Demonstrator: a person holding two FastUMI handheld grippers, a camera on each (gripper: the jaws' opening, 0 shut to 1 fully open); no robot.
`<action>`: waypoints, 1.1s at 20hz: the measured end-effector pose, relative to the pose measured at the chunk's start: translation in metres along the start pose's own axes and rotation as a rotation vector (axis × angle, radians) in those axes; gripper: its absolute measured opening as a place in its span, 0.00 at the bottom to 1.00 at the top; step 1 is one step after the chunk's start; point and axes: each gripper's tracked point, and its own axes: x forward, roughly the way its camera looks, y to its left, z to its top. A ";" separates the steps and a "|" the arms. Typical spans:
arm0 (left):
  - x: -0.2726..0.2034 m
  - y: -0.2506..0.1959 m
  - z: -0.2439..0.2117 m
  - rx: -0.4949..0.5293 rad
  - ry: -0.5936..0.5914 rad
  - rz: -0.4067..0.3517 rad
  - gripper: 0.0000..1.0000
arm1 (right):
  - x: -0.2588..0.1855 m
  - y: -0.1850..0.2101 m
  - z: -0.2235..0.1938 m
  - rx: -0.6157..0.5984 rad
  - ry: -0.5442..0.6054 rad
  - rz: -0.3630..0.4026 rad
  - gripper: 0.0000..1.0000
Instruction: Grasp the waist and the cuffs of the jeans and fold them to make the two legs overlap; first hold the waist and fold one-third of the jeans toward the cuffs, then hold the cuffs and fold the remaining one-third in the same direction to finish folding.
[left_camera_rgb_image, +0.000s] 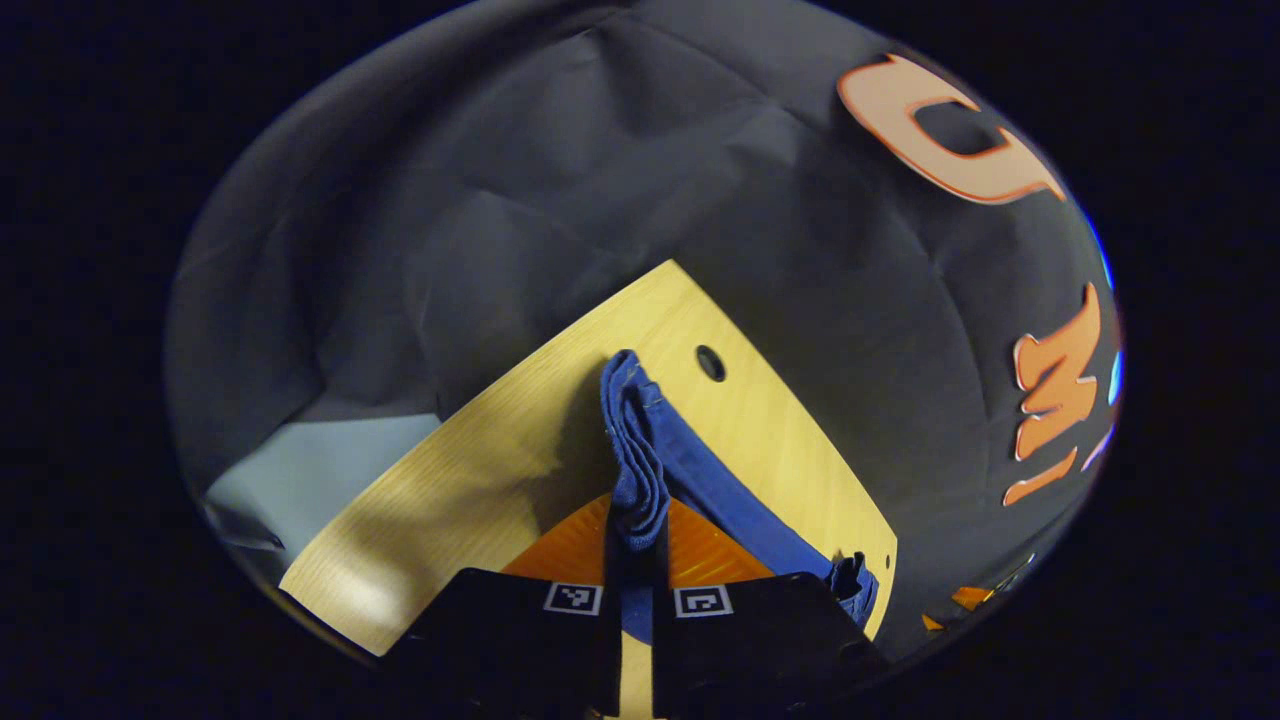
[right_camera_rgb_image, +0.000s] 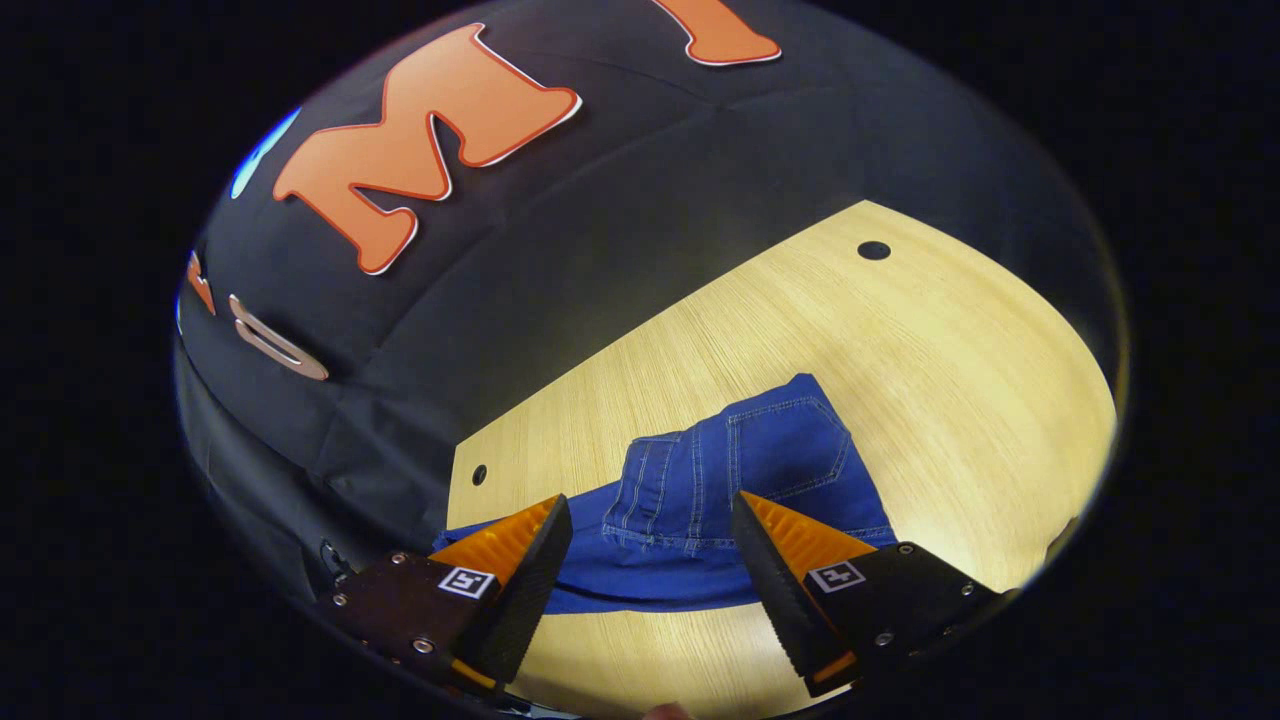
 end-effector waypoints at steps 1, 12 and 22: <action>-0.006 -0.019 0.001 0.041 -0.015 -0.011 0.12 | -0.005 -0.001 0.004 -0.005 -0.009 0.008 0.99; -0.079 -0.208 -0.005 0.313 -0.105 -0.184 0.12 | -0.034 -0.024 0.044 -0.136 -0.077 0.050 0.99; -0.073 -0.351 -0.078 0.435 -0.045 -0.301 0.12 | -0.048 -0.051 0.061 -0.288 -0.129 0.037 0.98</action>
